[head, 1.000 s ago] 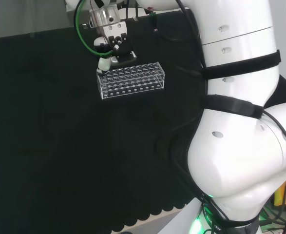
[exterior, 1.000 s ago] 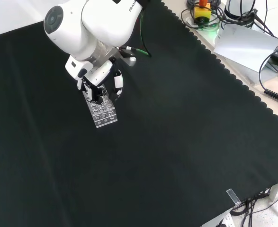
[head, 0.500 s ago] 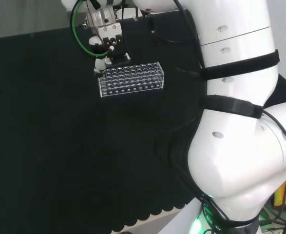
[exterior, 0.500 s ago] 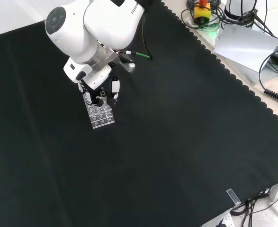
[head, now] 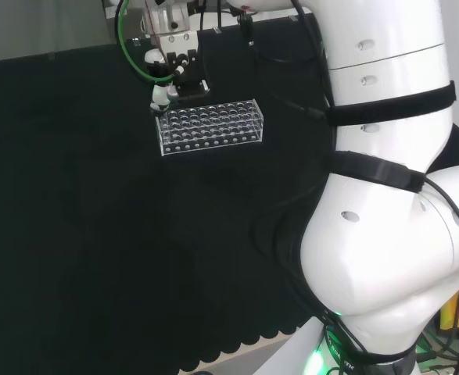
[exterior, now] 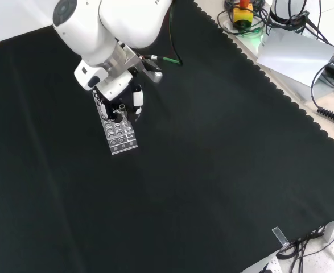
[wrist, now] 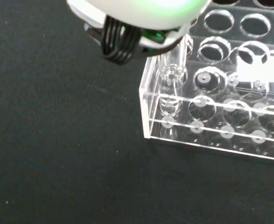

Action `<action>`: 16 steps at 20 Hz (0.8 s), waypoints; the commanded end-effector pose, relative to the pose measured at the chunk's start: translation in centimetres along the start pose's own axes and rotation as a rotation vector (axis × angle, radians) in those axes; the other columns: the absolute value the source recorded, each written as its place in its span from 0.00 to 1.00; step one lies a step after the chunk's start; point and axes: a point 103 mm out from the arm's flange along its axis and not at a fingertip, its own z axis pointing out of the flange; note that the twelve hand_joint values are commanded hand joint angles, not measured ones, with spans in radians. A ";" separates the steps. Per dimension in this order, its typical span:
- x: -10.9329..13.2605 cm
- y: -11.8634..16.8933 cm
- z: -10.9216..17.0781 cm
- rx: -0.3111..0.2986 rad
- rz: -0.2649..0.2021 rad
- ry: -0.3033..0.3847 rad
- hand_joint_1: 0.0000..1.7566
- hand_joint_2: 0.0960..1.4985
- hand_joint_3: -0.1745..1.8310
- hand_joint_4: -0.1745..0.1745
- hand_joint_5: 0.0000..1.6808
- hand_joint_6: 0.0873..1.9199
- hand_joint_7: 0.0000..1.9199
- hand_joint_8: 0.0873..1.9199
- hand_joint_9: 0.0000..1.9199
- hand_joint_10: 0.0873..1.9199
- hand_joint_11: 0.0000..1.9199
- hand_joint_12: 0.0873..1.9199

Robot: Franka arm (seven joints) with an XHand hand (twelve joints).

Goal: Pick up the test tube.

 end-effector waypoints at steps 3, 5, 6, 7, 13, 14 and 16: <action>-1.3 -1.5 -2.7 -0.012 0.019 0.069 0.69 0.42 0.39 0.00 0.75 0.31 0.88 0.25 0.82 0.23 0.65 0.43; -1.5 -1.8 -3.8 -0.020 0.021 0.089 0.69 0.42 0.40 0.00 0.75 0.31 0.88 0.25 0.82 0.23 0.65 0.43; -1.5 -1.9 -4.4 -0.025 0.019 0.091 0.69 0.42 0.40 0.00 0.75 0.31 0.88 0.25 0.82 0.23 0.65 0.43; -1.6 -2.2 -5.0 -0.030 0.018 0.097 0.69 0.42 0.40 0.00 0.75 0.31 0.88 0.25 0.82 0.23 0.65 0.43; -2.0 -3.5 -8.8 -0.077 0.004 0.109 0.69 0.42 0.40 0.00 0.75 0.31 0.88 0.25 0.83 0.23 0.65 0.43; -2.1 -3.8 -9.5 -0.087 0.003 0.102 0.69 0.42 0.40 0.00 0.75 0.31 0.88 0.25 0.83 0.23 0.65 0.43; -2.4 -4.3 -10.6 -0.103 0.003 0.084 0.69 0.42 0.40 0.00 0.75 0.31 0.88 0.25 0.83 0.23 0.65 0.43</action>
